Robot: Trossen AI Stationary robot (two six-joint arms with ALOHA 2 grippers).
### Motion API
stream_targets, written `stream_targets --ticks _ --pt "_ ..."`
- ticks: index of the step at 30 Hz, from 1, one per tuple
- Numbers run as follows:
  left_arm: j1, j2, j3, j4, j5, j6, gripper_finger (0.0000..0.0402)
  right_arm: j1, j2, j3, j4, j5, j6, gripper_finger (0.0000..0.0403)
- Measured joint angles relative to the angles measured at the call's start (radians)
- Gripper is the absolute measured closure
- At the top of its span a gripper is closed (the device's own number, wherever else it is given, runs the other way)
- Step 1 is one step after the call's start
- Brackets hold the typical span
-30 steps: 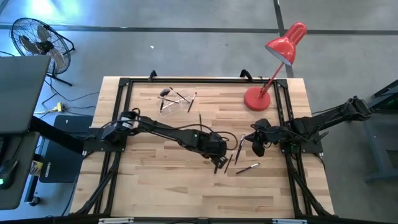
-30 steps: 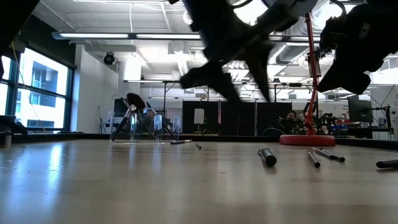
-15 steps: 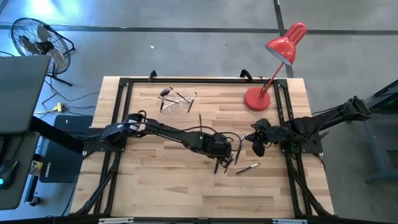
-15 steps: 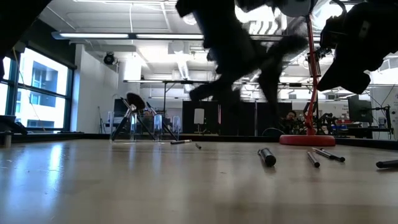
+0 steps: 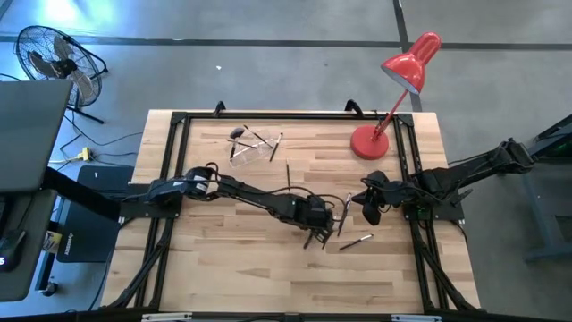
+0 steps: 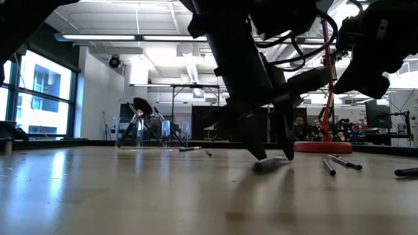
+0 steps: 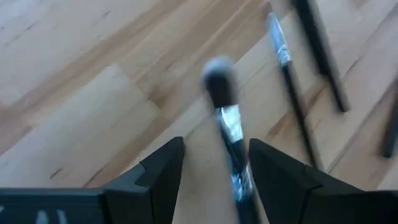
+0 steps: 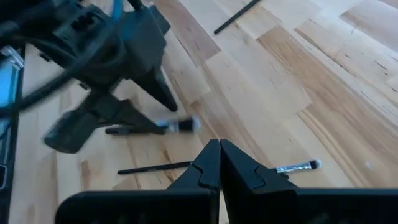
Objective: Put items in baskets/containers
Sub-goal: Put the foundation brush into the transparent organizer
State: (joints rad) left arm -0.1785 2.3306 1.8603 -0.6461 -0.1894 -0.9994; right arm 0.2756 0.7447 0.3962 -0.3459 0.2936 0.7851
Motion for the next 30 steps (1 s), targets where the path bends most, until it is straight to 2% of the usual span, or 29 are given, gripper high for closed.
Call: stream_targets --ticks 3,6,8,12,13,20,25,30 --pt "0.001 0.016 0.001 -0.005 0.010 0.000 0.0220 0.000 0.000 0.000 0.002 -0.005 0.000 0.0403" --pt "0.001 0.018 0.002 -0.025 0.009 0.005 0.0241 0.000 0.000 0.000 0.006 -0.005 0.000 0.0403" --pt "0.002 0.019 0.001 -0.036 0.009 0.024 0.0272 0.000 0.000 0.000 0.006 -0.005 0.000 0.0403" --pt "0.003 0.021 0.000 -0.045 0.031 0.098 0.0368 0.000 0.000 0.000 0.009 -0.005 0.000 0.0403" --pt "0.003 0.021 -0.001 -0.044 0.044 0.123 0.0380 0.000 0.000 0.000 0.011 -0.005 0.000 0.0403" --pt "0.010 -0.024 -0.006 -0.063 0.097 0.165 0.0389 0.000 0.000 0.000 0.014 -0.005 -0.007 0.0403" --pt "0.014 -0.086 -0.011 -0.076 0.029 0.209 0.0389 0.000 0.000 0.000 0.013 -0.003 -0.007 0.0403" --pt "0.018 -0.162 -0.005 -0.036 0.004 0.323 0.0389 0.000 0.000 0.000 0.014 -0.001 -0.007 0.0403"
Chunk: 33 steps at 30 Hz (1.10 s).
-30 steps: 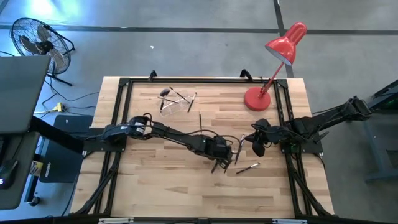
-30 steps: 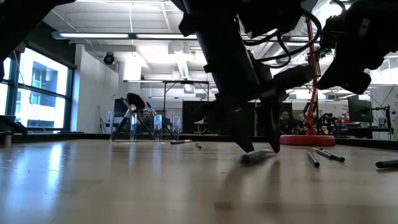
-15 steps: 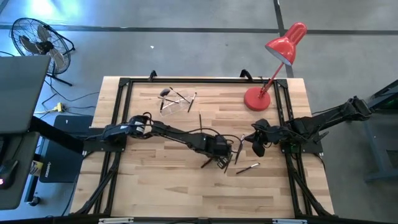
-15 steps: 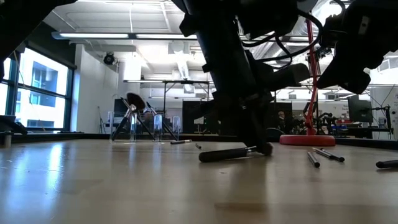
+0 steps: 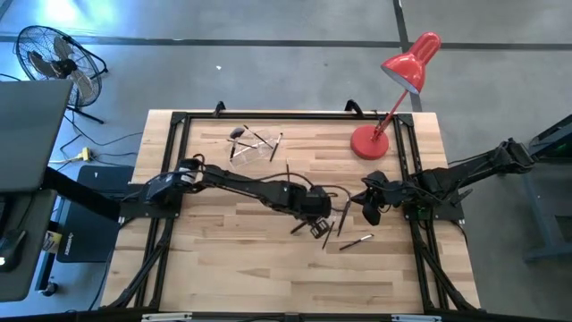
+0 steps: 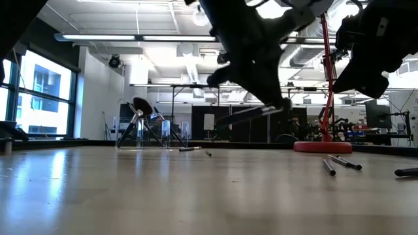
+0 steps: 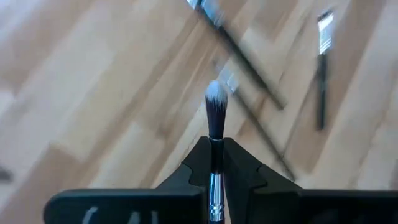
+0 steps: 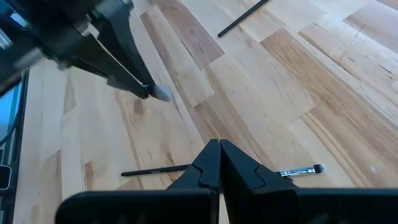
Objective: Put items in baskets/containers
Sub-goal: Put the foundation brush into the transparent organizer
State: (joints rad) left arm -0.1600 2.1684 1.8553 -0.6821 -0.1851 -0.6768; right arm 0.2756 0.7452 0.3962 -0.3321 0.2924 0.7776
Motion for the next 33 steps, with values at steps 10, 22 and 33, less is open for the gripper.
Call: stream_targets --ticks 10,22,33 --pt "0.054 -0.178 -0.202 0.137 -0.029 0.126 0.0391 0.000 0.000 0.000 0.000 0.007 0.001 0.0403" --pt "0.196 -0.540 -0.808 0.775 -0.029 0.144 0.0391 0.000 0.001 0.000 0.010 0.105 0.004 0.0403" --pt "0.474 -0.760 -1.294 1.500 0.075 0.192 0.0392 -0.001 0.002 0.000 0.069 0.319 0.007 0.0403"
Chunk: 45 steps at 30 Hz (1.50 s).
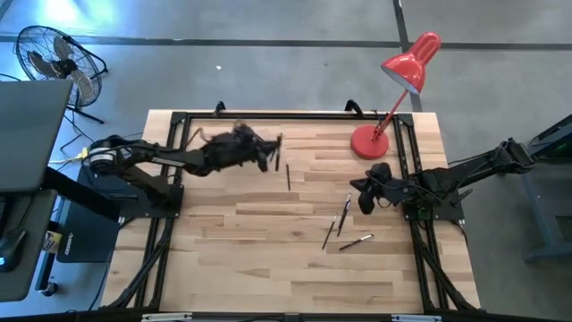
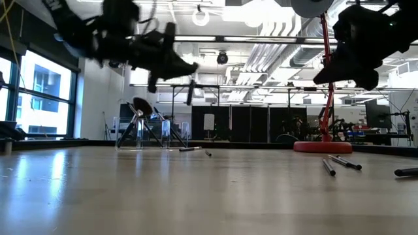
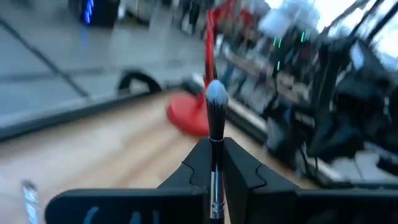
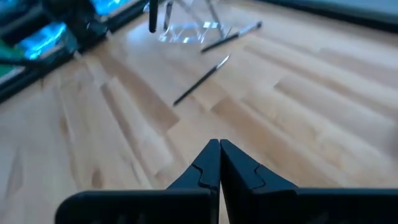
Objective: Put items in baskets/containers
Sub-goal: Put the foundation brush into the transparent organizer
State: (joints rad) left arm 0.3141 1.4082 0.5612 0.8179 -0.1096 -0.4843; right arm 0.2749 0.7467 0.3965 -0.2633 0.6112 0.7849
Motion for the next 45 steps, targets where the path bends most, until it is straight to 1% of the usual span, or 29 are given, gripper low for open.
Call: stream_targets --ticks 3,5,10,14,18,22,28,33,36,39,42,45 --pt "0.092 -0.010 -0.076 0.191 0.048 0.031 0.0392 0.000 0.000 0.000 0.026 0.066 0.000 0.0403" --pt "0.151 -0.010 -0.112 0.236 0.068 0.047 0.0392 -0.003 0.000 0.000 0.037 0.103 0.000 0.0403" --pt "0.266 -0.008 -0.118 0.256 0.170 0.114 0.0392 -0.033 0.000 0.000 0.061 0.133 0.000 0.0403" --pt "0.333 0.022 -0.118 0.249 0.203 0.142 0.0392 -0.066 0.000 0.000 0.086 0.129 0.000 0.0403" --pt "0.387 0.062 -0.118 0.253 0.260 0.143 0.0392 -0.097 0.000 0.000 0.113 0.128 0.000 0.0403" --pt "0.402 0.126 -0.105 0.293 0.284 0.161 0.0392 -0.122 0.000 0.000 0.112 0.127 0.000 0.0403" --pt "0.399 0.201 -0.025 0.276 0.366 0.192 0.0392 -0.159 0.000 0.000 0.112 0.114 0.009 0.0403" --pt "0.399 0.227 0.003 0.202 0.369 0.224 0.0392 -0.179 0.000 0.000 0.116 0.111 0.027 0.0403" --pt "0.399 0.227 0.003 0.194 0.370 0.253 0.0392 -0.185 0.000 0.000 0.121 0.108 0.027 0.0403" --pt "0.399 0.227 0.003 0.185 0.367 0.251 0.0392 -0.186 0.000 0.000 0.121 0.112 0.027 0.0403" --pt "0.399 0.227 0.003 0.140 0.340 0.243 0.0374 -0.186 0.000 0.000 0.120 0.113 0.027 0.0403" --pt "0.399 0.227 0.003 0.116 0.339 0.243 0.0348 -0.186 0.000 0.000 0.120 0.117 0.027 0.0403"
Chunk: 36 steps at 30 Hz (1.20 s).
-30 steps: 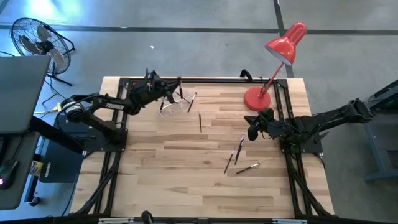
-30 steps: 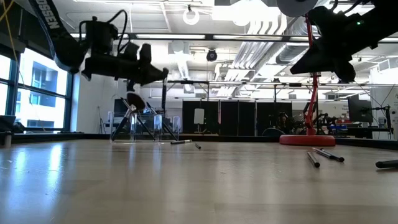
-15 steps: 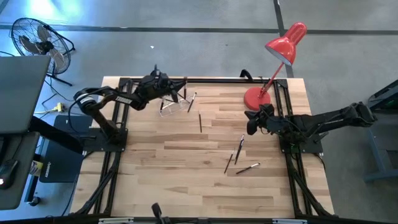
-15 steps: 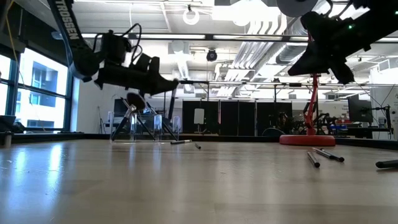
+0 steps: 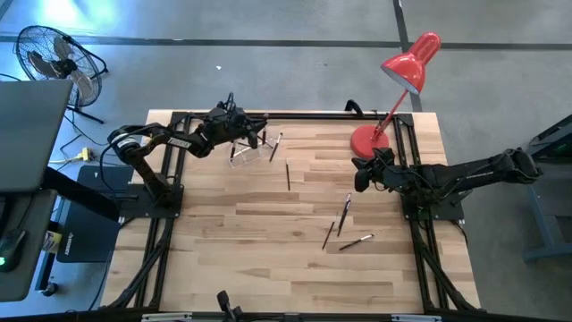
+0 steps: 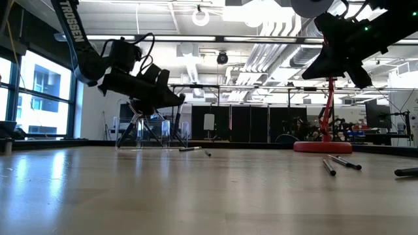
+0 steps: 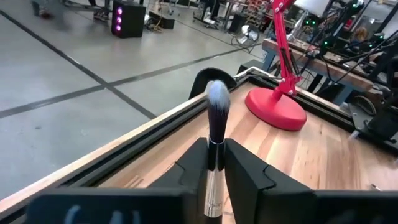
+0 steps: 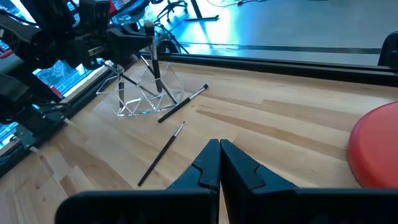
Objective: Put items in baskets/containers
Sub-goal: Put the foundation brush into the transparent organizer, then put the eyeshadow brush into the transparent organizer
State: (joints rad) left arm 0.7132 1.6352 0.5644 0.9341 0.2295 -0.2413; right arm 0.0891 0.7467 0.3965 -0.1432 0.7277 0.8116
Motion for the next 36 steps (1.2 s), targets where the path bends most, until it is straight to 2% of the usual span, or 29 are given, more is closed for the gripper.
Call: stream_targets --ticks 5,12,19,31,34,36 --pt "0.000 -0.001 0.000 -0.002 0.000 -0.002 0.0326 0.000 0.000 0.000 -0.001 0.025 0.000 0.0403" --pt "0.000 -0.003 0.000 0.007 0.000 -0.002 0.0323 0.000 0.000 0.000 -0.001 0.041 0.000 0.0403" --pt "-0.008 -0.065 0.000 0.014 0.008 0.035 0.0322 0.000 0.000 0.000 -0.001 0.041 0.000 0.0403" --pt "-0.008 -0.266 0.000 0.000 0.013 0.088 0.0321 0.000 0.000 0.000 -0.002 0.041 -0.007 0.0403" --pt "-0.027 -0.325 0.004 -0.047 -0.032 0.091 0.0321 0.000 0.000 0.000 -0.002 0.041 -0.009 0.0403" --pt "-0.056 -0.356 0.028 -0.146 -0.084 0.126 0.0321 0.000 0.000 0.000 -0.002 0.041 -0.029 0.0403"
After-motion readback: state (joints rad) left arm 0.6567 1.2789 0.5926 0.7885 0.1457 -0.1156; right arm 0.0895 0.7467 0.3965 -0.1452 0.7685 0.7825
